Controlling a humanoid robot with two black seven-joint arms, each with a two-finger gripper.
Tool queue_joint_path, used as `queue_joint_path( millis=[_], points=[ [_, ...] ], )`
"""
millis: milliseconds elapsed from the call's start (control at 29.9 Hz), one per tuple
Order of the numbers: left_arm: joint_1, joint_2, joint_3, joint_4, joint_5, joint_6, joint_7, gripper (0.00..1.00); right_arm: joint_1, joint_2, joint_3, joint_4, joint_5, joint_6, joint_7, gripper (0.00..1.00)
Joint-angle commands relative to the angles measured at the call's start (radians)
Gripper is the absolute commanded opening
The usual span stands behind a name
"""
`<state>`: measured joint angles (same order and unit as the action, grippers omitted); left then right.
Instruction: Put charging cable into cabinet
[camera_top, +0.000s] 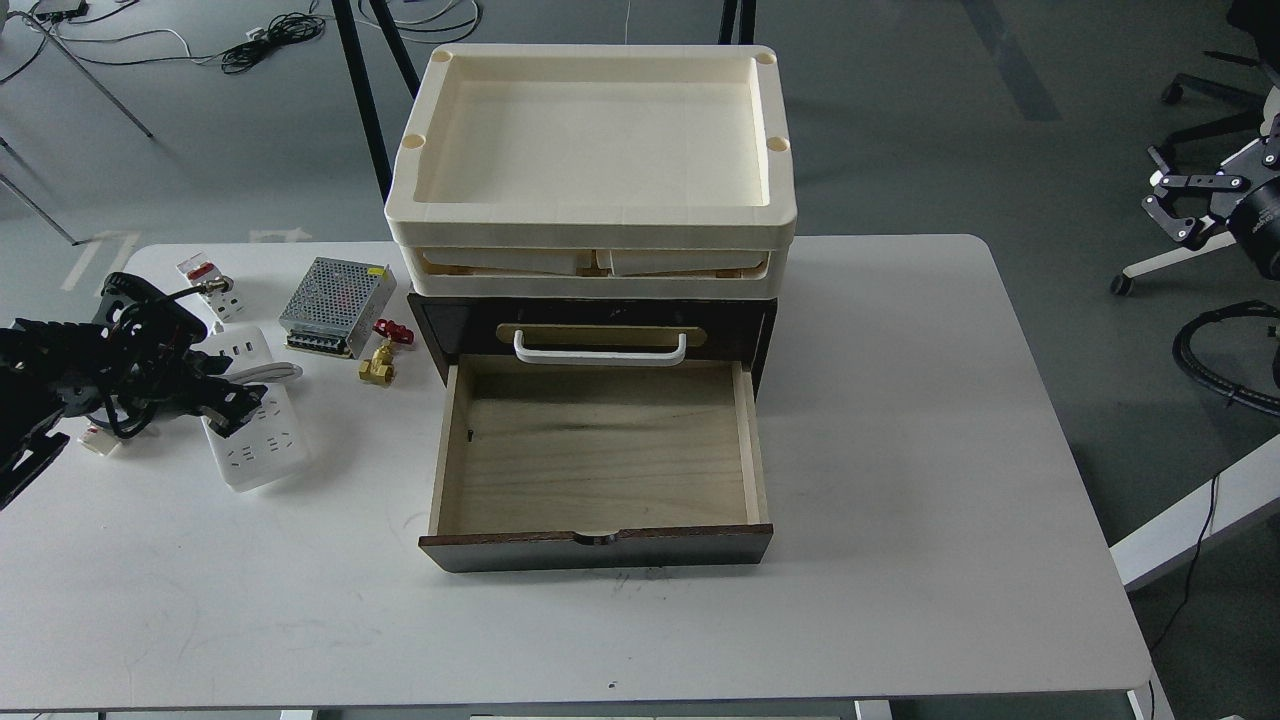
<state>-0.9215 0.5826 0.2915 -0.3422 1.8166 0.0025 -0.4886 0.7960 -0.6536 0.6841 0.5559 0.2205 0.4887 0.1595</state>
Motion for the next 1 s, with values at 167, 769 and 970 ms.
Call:
queue_joint_path(
  millis=[167,769,970],
  points=[
    [0.009,0.0,0.023,0.006,0.003,0.007,0.0,0.04,-0.004,0.0,0.002,-0.002,0.0,0.0,0.0,1.0],
    [-0.112,0.103,0.031,-0.006,-0.003,0.045,0.0,0.0,-0.018,0.0,0.002,-0.002,0.0,0.0,0.015,1.0],
    [-0.14,0.203,0.031,-0.014,-0.002,0.047,0.0,0.0,-0.02,-0.001,0.003,-0.002,0.0,0.0,0.025,1.0]
  ],
)
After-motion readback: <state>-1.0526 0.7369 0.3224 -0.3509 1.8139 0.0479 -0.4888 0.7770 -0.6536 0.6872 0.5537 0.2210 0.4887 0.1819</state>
